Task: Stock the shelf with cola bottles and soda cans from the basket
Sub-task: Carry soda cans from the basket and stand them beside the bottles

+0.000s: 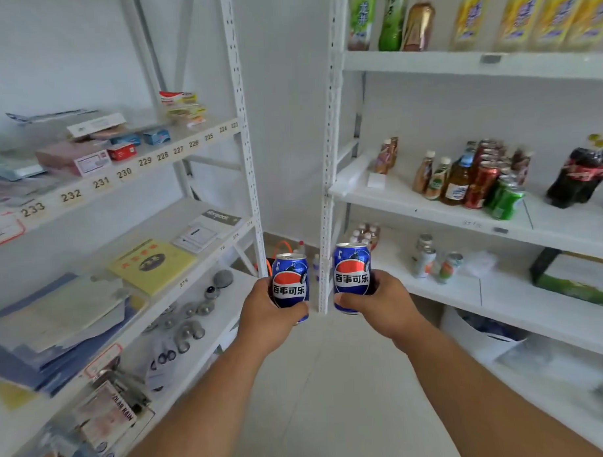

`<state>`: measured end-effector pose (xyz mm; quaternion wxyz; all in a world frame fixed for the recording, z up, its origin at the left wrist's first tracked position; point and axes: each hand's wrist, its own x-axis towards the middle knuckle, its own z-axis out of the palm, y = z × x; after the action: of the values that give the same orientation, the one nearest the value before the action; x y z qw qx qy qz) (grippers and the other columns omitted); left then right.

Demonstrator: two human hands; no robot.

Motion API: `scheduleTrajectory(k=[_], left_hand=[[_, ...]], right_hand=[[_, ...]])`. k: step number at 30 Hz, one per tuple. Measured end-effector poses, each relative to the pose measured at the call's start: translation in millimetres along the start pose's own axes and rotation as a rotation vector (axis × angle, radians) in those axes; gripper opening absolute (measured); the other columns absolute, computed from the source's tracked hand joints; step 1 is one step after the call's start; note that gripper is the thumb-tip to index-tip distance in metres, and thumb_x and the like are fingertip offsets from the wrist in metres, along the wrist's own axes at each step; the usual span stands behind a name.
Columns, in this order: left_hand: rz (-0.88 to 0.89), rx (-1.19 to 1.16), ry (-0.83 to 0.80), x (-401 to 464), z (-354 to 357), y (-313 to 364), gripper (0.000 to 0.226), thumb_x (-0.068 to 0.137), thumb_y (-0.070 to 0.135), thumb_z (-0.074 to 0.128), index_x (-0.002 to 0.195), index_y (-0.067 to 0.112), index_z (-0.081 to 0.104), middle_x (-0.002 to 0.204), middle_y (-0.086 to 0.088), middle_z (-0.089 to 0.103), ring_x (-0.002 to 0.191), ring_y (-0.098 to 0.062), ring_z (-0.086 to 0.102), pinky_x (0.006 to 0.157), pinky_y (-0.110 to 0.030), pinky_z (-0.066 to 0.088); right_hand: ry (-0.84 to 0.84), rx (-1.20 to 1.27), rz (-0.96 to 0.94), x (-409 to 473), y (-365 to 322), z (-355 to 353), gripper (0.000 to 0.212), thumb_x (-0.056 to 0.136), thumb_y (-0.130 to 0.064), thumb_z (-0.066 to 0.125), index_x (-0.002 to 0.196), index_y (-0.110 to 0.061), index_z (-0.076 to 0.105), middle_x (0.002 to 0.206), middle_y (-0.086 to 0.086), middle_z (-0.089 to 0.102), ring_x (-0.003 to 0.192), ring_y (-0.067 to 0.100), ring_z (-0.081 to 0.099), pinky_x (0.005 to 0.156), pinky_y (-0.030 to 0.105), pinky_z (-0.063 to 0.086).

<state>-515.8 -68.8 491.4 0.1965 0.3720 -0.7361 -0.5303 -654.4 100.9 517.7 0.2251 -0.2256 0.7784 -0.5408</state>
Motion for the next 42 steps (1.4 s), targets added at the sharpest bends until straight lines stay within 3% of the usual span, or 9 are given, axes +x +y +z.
scheduleTrajectory(k=[2,6,12,19,24,29,38,42], left_hand=[[0.029,0.006,-0.059,1.8,22.1,13.0,0.052,0.07,0.016,0.091,0.11,0.032,0.063,0.105,0.008,0.075,0.095,-0.011,0.073,0.082,-0.038,0.065],[0.087,0.021,-0.169,4.8,75.4,44.5,0.059,0.07,0.016,0.092,0.121,0.026,0.063,0.108,0.006,0.074,0.097,-0.012,0.072,0.082,-0.036,0.064],[0.187,0.027,-0.299,-7.0,167.9,93.3,0.054,0.075,0.015,0.091,0.117,0.028,0.061,0.105,0.01,0.073,0.089,0.002,0.067,0.058,-0.007,0.048],[0.248,0.052,-0.405,-36.1,291.7,146.2,0.06,0.071,0.024,0.093,0.122,0.029,0.063,0.107,0.011,0.074,0.094,-0.005,0.071,0.073,-0.023,0.056],[0.254,0.047,-0.471,-59.6,370.4,179.3,0.061,0.073,0.023,0.093,0.125,0.026,0.06,0.111,0.011,0.071,0.098,-0.006,0.069,0.077,-0.025,0.055],[0.246,0.056,-0.538,-70.2,435.0,203.0,0.057,0.073,0.02,0.093,0.119,0.028,0.061,0.108,0.012,0.072,0.097,-0.006,0.07,0.088,-0.038,0.062],[0.262,0.072,-0.623,-40.3,536.9,232.3,0.065,0.072,0.023,0.094,0.127,0.025,0.06,0.111,0.013,0.071,0.099,-0.003,0.068,0.078,-0.023,0.055],[0.261,0.058,-0.63,-15.1,577.7,239.1,0.066,0.069,0.025,0.094,0.126,0.025,0.06,0.11,0.013,0.072,0.098,-0.003,0.069,0.08,-0.025,0.056]], right_hand=[[0.066,0.014,0.015,-6.1,4.8,-24.6,0.041,0.075,-0.015,0.091,0.108,-0.024,0.069,0.101,-0.005,0.077,0.089,0.009,0.074,0.073,0.019,0.057],[0.195,0.034,0.033,-15.5,18.9,-78.1,0.043,0.076,-0.019,0.092,0.108,-0.029,0.065,0.102,-0.009,0.075,0.091,0.006,0.073,0.071,0.018,0.055],[0.326,0.061,0.052,-29.1,46.5,-166.2,0.046,0.077,-0.02,0.092,0.114,-0.027,0.064,0.104,-0.009,0.075,0.091,0.006,0.072,0.07,0.016,0.055],[0.468,0.081,0.065,-48.5,90.8,-287.3,0.054,0.076,-0.023,0.092,0.121,-0.025,0.062,0.108,-0.009,0.073,0.094,0.006,0.071,0.071,0.017,0.055],[0.538,0.079,0.1,-64.2,124.0,-366.2,0.06,0.072,-0.026,0.094,0.125,-0.021,0.065,0.11,-0.006,0.076,0.098,0.012,0.073,0.088,0.035,0.063],[0.597,0.128,0.121,-73.8,142.6,-423.0,0.049,0.076,-0.022,0.092,0.115,-0.029,0.063,0.104,-0.011,0.074,0.092,0.007,0.072,0.071,0.02,0.057],[0.663,0.138,0.186,-42.5,175.8,-497.2,0.05,0.076,-0.02,0.092,0.116,-0.026,0.065,0.103,-0.011,0.075,0.092,0.007,0.073,0.071,0.019,0.055],[0.69,0.109,0.208,-13.2,187.8,-524.9,0.049,0.076,-0.022,0.092,0.114,-0.031,0.062,0.105,-0.011,0.073,0.096,0.008,0.071,0.071,0.019,0.055]])
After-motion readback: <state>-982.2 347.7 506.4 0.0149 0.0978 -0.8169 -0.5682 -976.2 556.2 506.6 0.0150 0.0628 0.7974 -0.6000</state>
